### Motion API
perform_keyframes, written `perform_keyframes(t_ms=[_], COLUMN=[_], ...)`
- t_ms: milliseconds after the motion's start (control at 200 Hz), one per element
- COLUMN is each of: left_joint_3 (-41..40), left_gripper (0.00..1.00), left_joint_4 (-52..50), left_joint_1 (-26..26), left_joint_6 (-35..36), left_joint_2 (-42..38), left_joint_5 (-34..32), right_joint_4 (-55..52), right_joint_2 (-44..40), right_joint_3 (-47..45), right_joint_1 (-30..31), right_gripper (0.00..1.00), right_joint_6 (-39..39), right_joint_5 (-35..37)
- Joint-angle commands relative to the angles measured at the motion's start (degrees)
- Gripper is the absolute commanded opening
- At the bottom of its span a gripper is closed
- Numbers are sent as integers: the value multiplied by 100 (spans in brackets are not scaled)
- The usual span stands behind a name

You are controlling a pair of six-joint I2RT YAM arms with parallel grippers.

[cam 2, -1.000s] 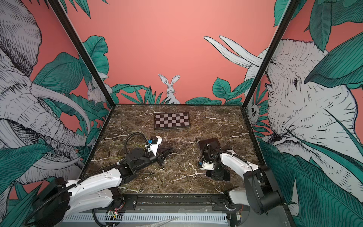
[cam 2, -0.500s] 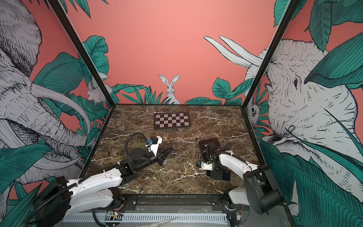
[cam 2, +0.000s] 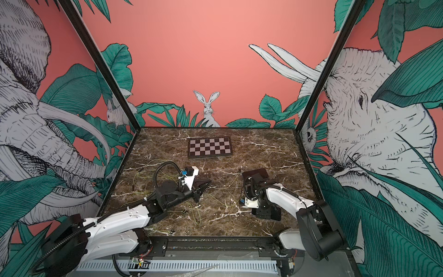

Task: Plug wired earphones into phones
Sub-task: Pick up the phone at the center of the board.

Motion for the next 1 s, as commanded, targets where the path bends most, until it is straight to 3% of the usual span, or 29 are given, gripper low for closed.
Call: perform_keyframes(t_ms=[0, 410, 995], left_joint_3=[141, 291, 1358], left_gripper=[0, 0, 0], left_joint_4=[-60, -165, 498], left_joint_1=[36, 36, -88], left_joint_6=[36, -132, -1544], left_joint_2=[-27, 93, 1695], left_joint_5=[72, 43, 875], right_joint_4=[485, 692, 1993], right_joint_2=[327, -966, -2807], right_joint_3=[-377, -455, -553], right_joint_1=[78, 110, 111], right_gripper=[73, 67, 68], right_joint_6=[32, 435, 1628], right_joint_5=[-466, -643, -1273])
